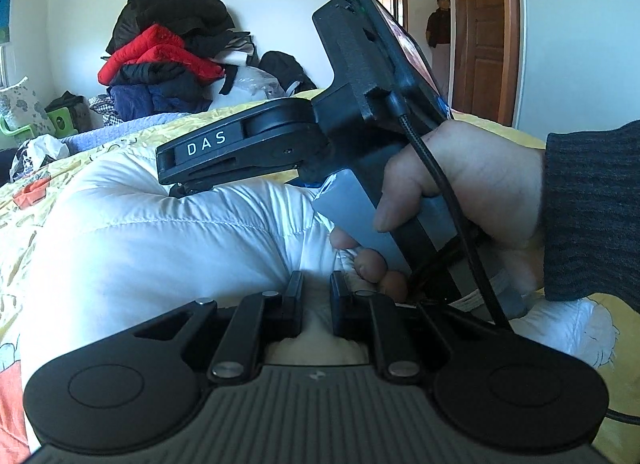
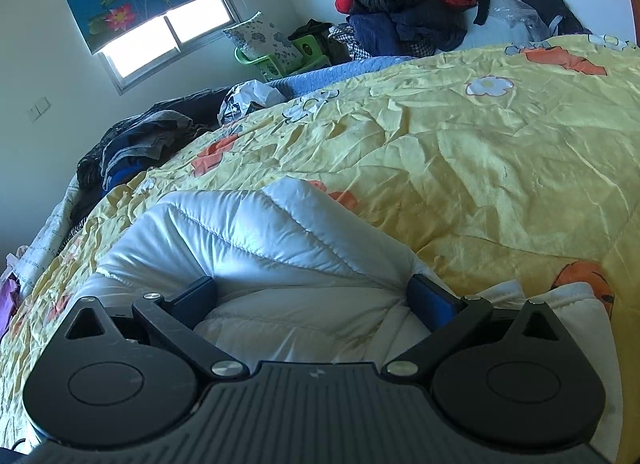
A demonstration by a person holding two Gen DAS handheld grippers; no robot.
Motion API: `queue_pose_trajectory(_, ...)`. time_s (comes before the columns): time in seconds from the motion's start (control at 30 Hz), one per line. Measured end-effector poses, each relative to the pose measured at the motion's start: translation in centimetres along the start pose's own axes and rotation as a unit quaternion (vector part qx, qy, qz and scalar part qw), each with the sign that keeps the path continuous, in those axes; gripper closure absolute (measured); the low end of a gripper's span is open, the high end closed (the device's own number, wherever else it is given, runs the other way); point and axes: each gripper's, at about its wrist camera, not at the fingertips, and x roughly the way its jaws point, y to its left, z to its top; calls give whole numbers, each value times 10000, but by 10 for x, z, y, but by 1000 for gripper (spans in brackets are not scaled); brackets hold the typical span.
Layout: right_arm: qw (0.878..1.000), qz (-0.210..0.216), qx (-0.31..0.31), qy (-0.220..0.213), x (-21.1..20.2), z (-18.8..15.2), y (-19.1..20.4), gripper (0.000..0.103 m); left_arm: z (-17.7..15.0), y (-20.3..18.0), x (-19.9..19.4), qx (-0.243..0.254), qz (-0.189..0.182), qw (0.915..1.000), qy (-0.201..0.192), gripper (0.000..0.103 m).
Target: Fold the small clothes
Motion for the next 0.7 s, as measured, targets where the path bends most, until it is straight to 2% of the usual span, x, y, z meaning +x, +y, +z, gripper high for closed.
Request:
queue_pose_trajectory(0.27,9999,-88,-77,-11,0,-1,3,4,2,-7,2,129,124,9998,19,90)
queue_pose_trajectory(0.37,9999,-109,-91,-20,-1,-2,4,4,3,-14,-9,507,174,9986,-36,89)
queue_pose_trajectory(0.5,10000,-45,-21,-50,-2,-2,1,4,-10,-18,-50,945,88,9950,-299,77)
queue_pose_trajectory(0.53,10000,-26,-2,-58,-3,-2,0,4,-13,-14,-63,890,73,9954,-353,70)
queue_pose_trajectory(0.67,9999,-60,-16,-98,-4,-2,2,4,-22,12,-113,217,291,9979,-537,59)
queue_pose_trajectory(0.7,9999,-89,-31,-124,-6,-3,4,4,-23,20,-124,-6,416,9975,-566,50)
